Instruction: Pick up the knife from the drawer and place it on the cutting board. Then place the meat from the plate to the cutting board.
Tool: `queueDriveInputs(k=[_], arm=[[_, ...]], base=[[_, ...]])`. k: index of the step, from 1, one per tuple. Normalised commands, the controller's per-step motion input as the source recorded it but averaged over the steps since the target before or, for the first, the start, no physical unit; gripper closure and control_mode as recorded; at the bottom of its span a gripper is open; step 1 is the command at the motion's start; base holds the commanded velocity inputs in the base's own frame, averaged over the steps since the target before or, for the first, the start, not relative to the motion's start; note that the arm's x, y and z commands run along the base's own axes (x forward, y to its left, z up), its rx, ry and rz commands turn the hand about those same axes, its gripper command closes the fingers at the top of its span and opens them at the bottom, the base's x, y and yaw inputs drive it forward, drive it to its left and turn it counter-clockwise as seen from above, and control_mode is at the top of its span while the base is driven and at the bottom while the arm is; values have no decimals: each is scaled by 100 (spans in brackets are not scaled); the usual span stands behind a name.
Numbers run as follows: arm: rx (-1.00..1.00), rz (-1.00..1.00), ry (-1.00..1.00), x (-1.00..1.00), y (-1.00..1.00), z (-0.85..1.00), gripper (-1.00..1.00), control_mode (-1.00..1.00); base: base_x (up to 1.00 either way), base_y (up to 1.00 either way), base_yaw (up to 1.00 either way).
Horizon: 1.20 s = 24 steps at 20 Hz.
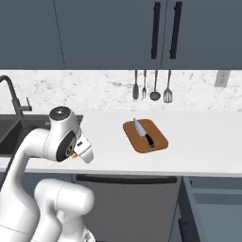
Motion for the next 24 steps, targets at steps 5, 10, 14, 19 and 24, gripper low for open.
queueDriveInputs(k=[5, 10, 14, 19, 24], arm=[[0, 0, 0, 0, 0, 0, 100, 100], [0, 0, 0, 0, 0, 0, 100, 100], [0, 0, 0, 0, 0, 0, 100, 100], [0, 0, 0, 0, 0, 0, 100, 100], [0, 0, 0, 30, -4, -5, 100, -100]], base=[[59, -41, -2], [51, -61, -3], [58, -62, -1], [63, -6, 0], [22, 0, 0]])
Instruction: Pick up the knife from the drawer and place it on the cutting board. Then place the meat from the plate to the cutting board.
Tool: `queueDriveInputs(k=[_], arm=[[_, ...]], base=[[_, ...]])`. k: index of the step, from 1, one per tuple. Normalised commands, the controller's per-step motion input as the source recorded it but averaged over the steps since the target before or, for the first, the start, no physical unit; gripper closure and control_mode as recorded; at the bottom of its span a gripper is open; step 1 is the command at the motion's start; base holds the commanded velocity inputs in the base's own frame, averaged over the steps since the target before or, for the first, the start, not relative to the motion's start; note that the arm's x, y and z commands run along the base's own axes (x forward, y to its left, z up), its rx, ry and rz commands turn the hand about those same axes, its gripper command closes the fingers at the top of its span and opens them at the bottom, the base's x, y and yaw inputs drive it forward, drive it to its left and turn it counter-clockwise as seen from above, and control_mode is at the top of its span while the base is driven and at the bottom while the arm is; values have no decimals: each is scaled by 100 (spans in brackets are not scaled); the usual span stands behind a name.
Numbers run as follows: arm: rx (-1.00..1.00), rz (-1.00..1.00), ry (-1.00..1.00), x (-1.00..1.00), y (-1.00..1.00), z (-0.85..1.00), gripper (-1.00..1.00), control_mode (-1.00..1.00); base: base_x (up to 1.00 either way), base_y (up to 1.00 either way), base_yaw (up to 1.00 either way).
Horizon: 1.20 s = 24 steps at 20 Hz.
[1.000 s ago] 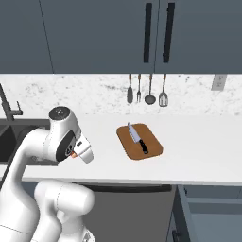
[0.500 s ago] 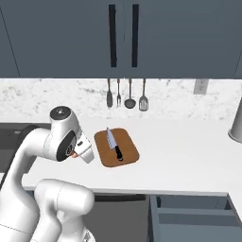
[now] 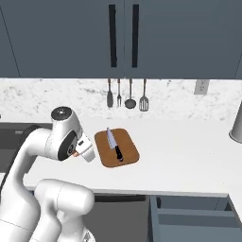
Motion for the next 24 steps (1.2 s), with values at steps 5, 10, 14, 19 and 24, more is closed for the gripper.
queueDriveInputs(k=[5, 10, 14, 19, 24], arm=[[0, 0, 0, 62, -14, -27, 100, -100], [0, 0, 0, 61, -24, -33, 100, -100], [0, 0, 0, 52, -29, -27, 100, -100], [0, 0, 0, 43, -26, -19, 100, -100], [0, 0, 0, 34, -20, -21, 100, -100]], base=[[0, 0, 0], [0, 0, 0], [0, 0, 0], [0, 0, 0], [0, 0, 0]])
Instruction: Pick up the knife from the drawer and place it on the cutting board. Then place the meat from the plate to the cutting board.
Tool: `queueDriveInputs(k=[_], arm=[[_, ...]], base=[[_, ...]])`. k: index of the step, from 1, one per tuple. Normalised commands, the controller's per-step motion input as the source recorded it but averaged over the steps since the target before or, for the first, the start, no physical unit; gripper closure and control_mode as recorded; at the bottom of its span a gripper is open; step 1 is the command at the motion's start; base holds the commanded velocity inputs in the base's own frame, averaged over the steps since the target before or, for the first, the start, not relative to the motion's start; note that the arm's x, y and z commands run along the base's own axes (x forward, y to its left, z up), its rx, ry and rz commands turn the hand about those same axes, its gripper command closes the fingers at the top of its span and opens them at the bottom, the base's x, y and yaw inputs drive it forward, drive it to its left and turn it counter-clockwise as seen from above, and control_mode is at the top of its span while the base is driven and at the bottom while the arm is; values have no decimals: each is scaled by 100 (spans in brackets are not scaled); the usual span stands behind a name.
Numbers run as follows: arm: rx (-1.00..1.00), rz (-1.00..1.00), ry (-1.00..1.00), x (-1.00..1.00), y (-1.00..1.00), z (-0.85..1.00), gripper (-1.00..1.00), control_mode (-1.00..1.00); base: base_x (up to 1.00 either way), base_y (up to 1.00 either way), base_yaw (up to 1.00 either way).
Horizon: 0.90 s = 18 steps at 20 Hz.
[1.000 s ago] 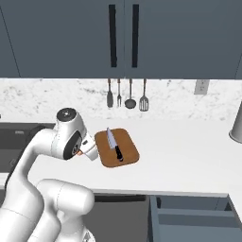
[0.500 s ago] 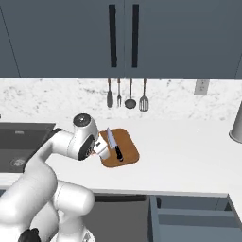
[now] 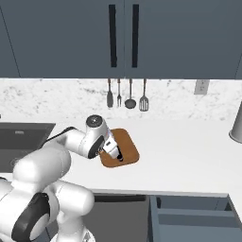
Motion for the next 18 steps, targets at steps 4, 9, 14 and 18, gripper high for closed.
queueDriveInputs(k=[4, 9, 14, 18], arm=[[0, 0, 0, 30, -2, -24, 100, -100], [0, 0, 0, 27, 0, -26, 100, -100], [0, 0, 0, 38, 0, -20, -100, -100], [0, 0, 0, 45, -1, -4, -100, -100]], base=[[0, 0, 0], [0, 0, 0], [0, 0, 0], [0, 0, 0]])
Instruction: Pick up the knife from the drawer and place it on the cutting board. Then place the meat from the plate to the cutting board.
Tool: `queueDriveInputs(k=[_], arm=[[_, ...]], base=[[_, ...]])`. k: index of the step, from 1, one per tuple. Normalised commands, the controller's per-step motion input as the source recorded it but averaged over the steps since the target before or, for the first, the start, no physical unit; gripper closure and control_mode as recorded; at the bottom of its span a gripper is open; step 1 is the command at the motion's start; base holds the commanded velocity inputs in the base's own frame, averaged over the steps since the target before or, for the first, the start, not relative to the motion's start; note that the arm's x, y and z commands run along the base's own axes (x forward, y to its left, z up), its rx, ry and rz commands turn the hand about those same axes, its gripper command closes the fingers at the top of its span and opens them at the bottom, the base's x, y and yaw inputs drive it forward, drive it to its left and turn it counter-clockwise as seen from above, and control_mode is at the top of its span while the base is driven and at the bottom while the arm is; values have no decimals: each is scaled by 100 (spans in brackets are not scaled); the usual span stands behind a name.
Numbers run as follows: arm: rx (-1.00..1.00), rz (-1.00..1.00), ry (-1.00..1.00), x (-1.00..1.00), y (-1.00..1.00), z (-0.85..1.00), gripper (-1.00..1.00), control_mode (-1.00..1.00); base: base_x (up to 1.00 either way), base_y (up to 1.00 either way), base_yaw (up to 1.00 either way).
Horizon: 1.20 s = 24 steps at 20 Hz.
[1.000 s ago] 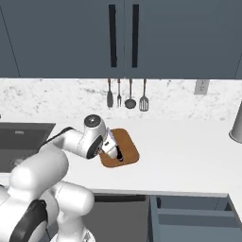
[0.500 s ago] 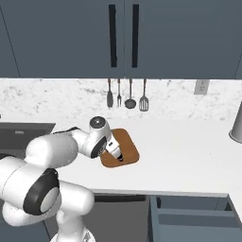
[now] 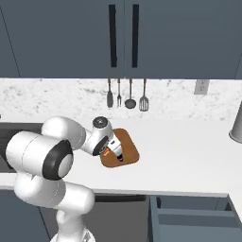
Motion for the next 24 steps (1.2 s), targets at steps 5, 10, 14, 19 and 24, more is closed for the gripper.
queueDriveInputs(k=[5, 10, 14, 19, 24], arm=[[0, 0, 0, 35, -2, -1, -100, -100], [0, 0, -1, -3, -10, 7, -100, -100], [0, 0, -5, -53, -5, 23, -100, -100], [0, 0, -2, -50, 0, 57, -100, -100], [0, 1, 0, -26, -6, 63, -100, -100]], base=[[0, 0, 0], [0, 0, 0], [0, 0, 0], [0, 0, 0], [0, 0, 0]])
